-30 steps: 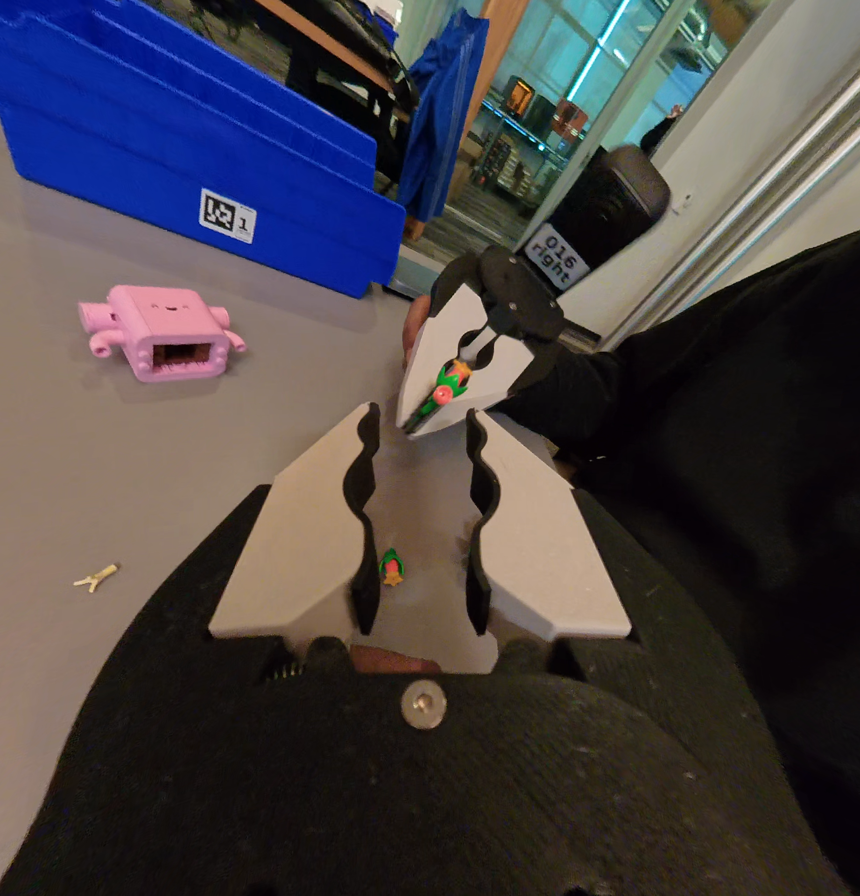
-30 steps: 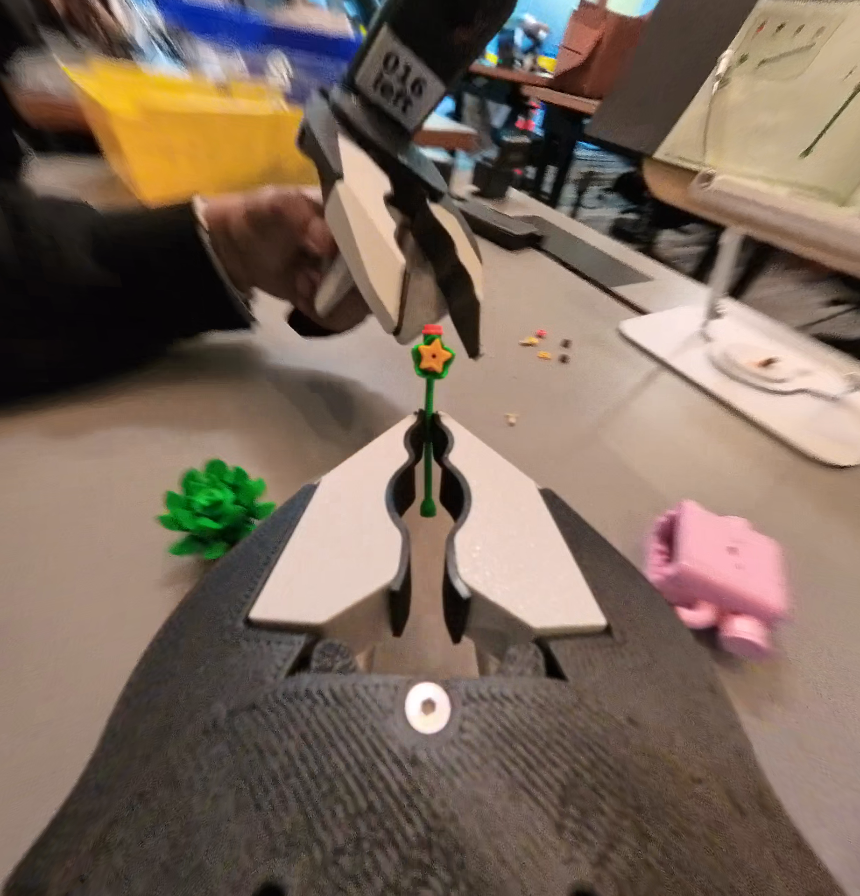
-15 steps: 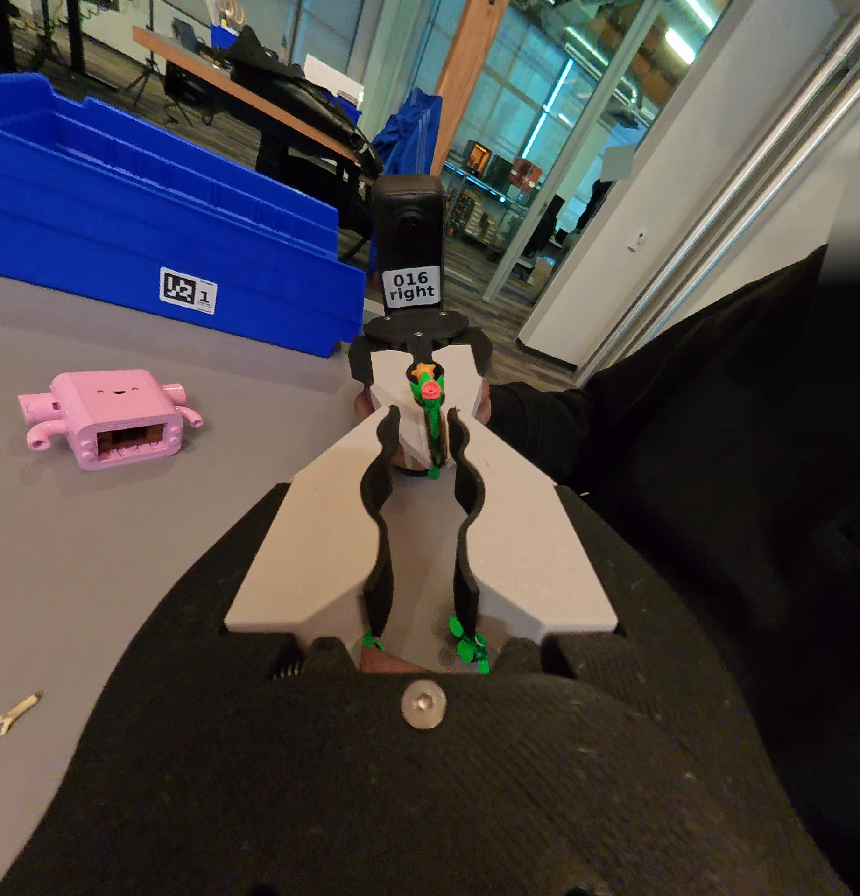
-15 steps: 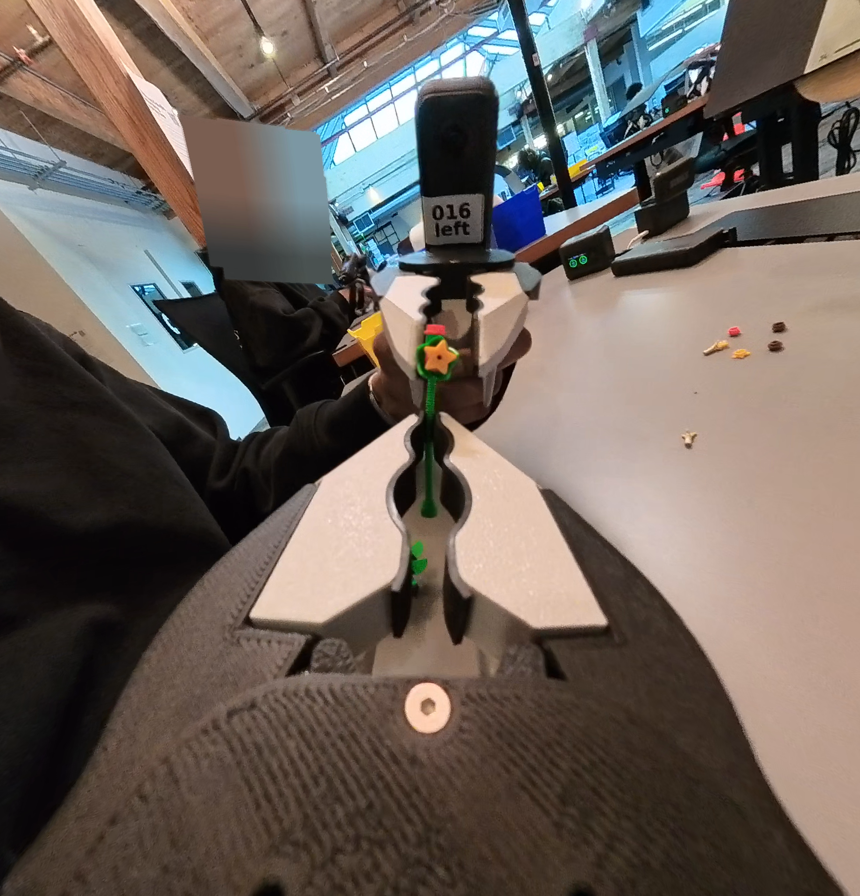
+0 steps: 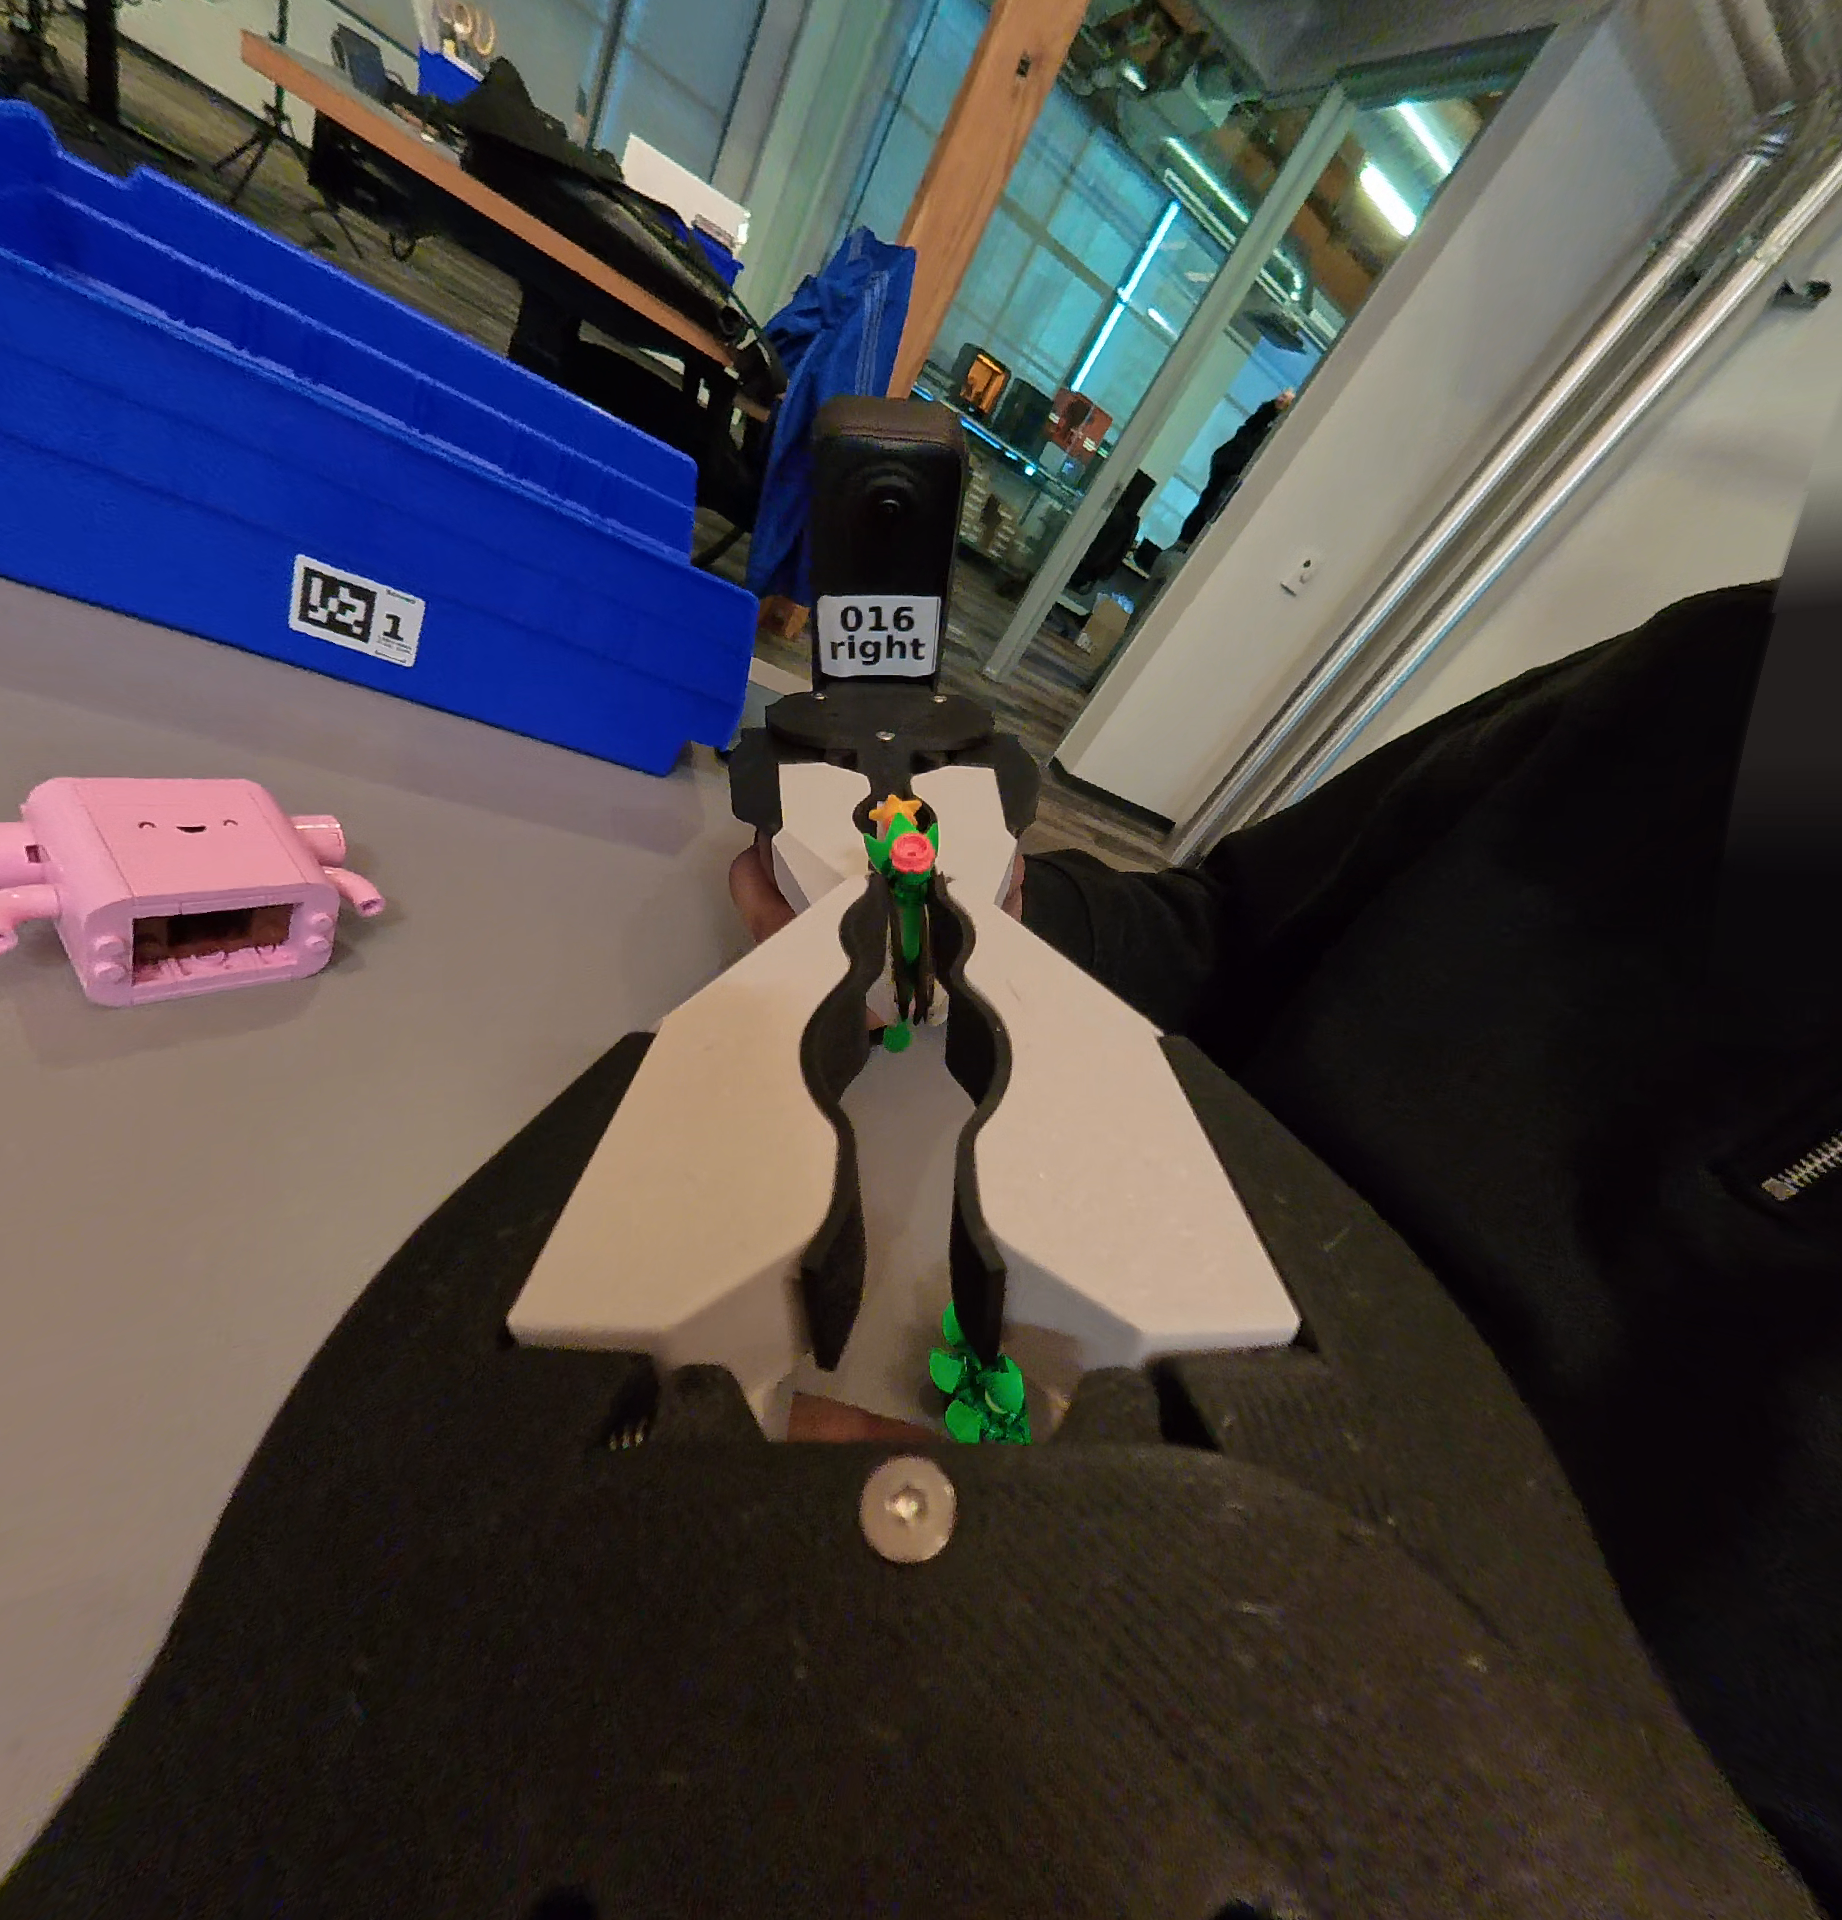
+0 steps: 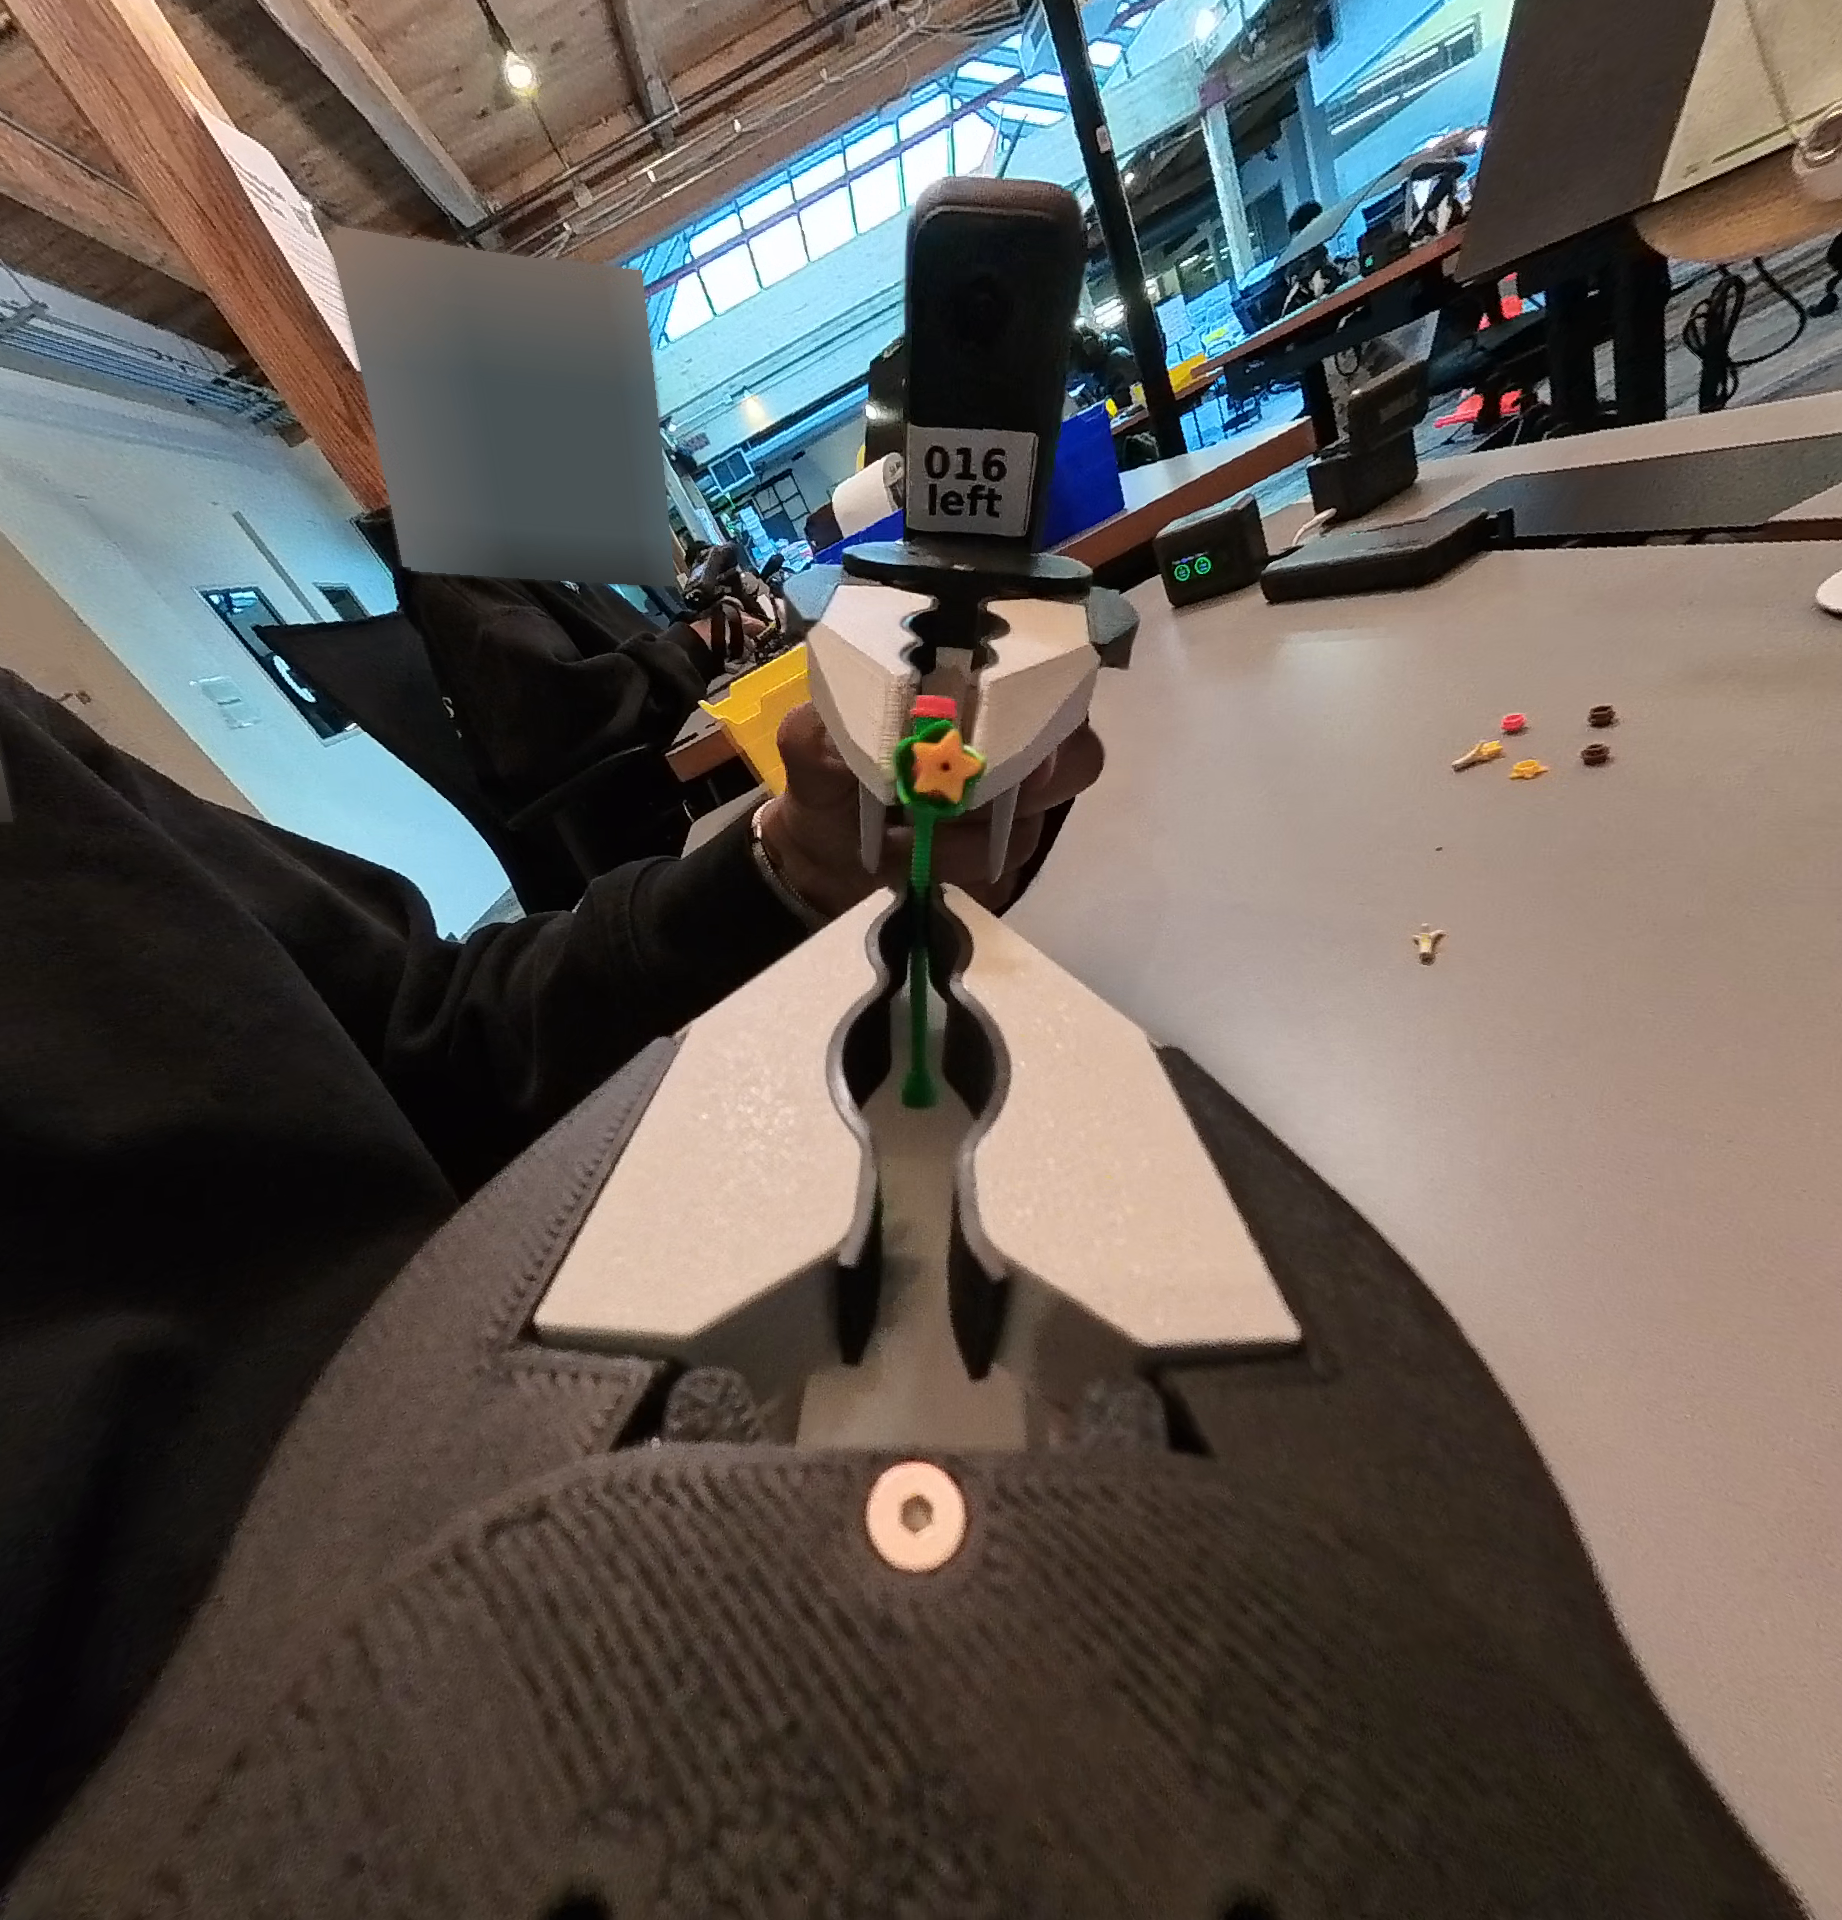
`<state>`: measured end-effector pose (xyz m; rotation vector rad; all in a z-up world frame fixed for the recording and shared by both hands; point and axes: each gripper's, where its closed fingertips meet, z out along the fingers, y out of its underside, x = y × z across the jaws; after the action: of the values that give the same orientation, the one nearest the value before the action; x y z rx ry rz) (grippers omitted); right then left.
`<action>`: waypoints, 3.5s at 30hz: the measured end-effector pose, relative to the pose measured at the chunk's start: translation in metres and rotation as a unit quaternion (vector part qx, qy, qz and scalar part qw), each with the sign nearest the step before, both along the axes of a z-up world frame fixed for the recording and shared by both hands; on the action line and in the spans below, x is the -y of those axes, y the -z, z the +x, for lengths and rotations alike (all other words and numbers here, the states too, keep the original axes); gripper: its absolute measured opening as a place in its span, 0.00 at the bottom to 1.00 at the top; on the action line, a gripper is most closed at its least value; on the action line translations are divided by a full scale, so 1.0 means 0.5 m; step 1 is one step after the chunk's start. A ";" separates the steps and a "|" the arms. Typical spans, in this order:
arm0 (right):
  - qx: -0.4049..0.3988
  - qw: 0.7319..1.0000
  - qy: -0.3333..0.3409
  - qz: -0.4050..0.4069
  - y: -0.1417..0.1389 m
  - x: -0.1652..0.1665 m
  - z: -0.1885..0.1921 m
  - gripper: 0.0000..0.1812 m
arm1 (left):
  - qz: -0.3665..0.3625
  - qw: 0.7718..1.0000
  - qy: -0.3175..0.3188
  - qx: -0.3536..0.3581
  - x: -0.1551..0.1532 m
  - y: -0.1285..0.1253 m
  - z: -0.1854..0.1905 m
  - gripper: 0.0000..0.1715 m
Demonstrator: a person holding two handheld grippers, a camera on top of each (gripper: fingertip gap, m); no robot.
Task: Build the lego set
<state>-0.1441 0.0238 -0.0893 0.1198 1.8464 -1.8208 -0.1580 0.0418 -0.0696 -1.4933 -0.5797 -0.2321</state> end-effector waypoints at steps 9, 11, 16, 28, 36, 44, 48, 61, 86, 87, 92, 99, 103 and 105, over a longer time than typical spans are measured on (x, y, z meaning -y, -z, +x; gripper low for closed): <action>-0.014 0.999 0.048 -0.006 -0.001 -0.005 -0.034 0.10 | 0.000 0.999 -0.040 0.001 0.023 0.000 -0.022 0.02; -0.041 0.996 0.071 0.018 0.015 -0.008 -0.050 0.13 | -0.002 0.998 -0.068 -0.001 0.043 -0.001 -0.035 0.02; -0.189 0.971 0.073 0.124 0.082 0.009 -0.027 0.14 | -0.044 0.982 -0.184 -0.001 0.126 0.020 -0.084 0.02; -0.322 0.904 0.017 0.280 0.205 0.047 0.038 0.13 | -0.080 0.972 -0.222 0.007 0.147 0.043 -0.101 0.02; -0.329 0.891 0.060 0.308 0.216 0.039 -0.003 0.10 | -0.098 0.970 -0.221 0.003 0.141 0.050 -0.100 0.03; -0.236 0.921 0.070 0.303 0.197 0.029 -0.012 0.13 | -0.087 0.970 -0.229 0.008 0.152 0.049 -0.103 0.03; -0.159 0.941 0.065 0.292 0.182 0.032 -0.003 0.12 | -0.090 0.969 -0.230 0.006 0.152 0.050 -0.104 0.03; -0.117 0.934 0.044 0.335 0.213 0.047 0.023 0.14 | -0.084 0.968 -0.238 0.010 0.161 0.050 -0.108 0.02; -0.276 0.900 0.068 0.330 0.221 0.065 0.013 0.12 | -0.077 0.966 -0.246 0.004 0.168 0.042 -0.108 0.02; -0.271 0.902 0.066 0.330 0.222 0.065 0.013 0.12 | -0.077 0.966 -0.246 0.004 0.169 0.042 -0.108 0.02; -0.269 0.902 0.068 0.331 0.222 0.064 0.011 0.07 | -0.077 0.966 -0.246 0.004 0.169 0.043 -0.109 0.02; -0.270 0.907 0.076 0.314 0.210 0.065 0.008 0.07 | -0.079 0.966 -0.245 0.008 0.168 0.047 -0.110 0.03; -0.206 0.938 0.117 0.252 0.158 0.067 -0.019 0.07 | -0.075 0.967 -0.243 0.008 0.163 0.049 -0.111 0.03; -0.140 0.959 0.146 0.201 0.118 0.062 -0.042 0.07 | -0.065 0.969 -0.239 0.008 0.157 0.046 -0.111 0.02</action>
<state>-0.1651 -0.0073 -0.1485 0.3096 2.5004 -1.6870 -0.2137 -0.0366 -0.0926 -1.4300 -0.9624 0.1719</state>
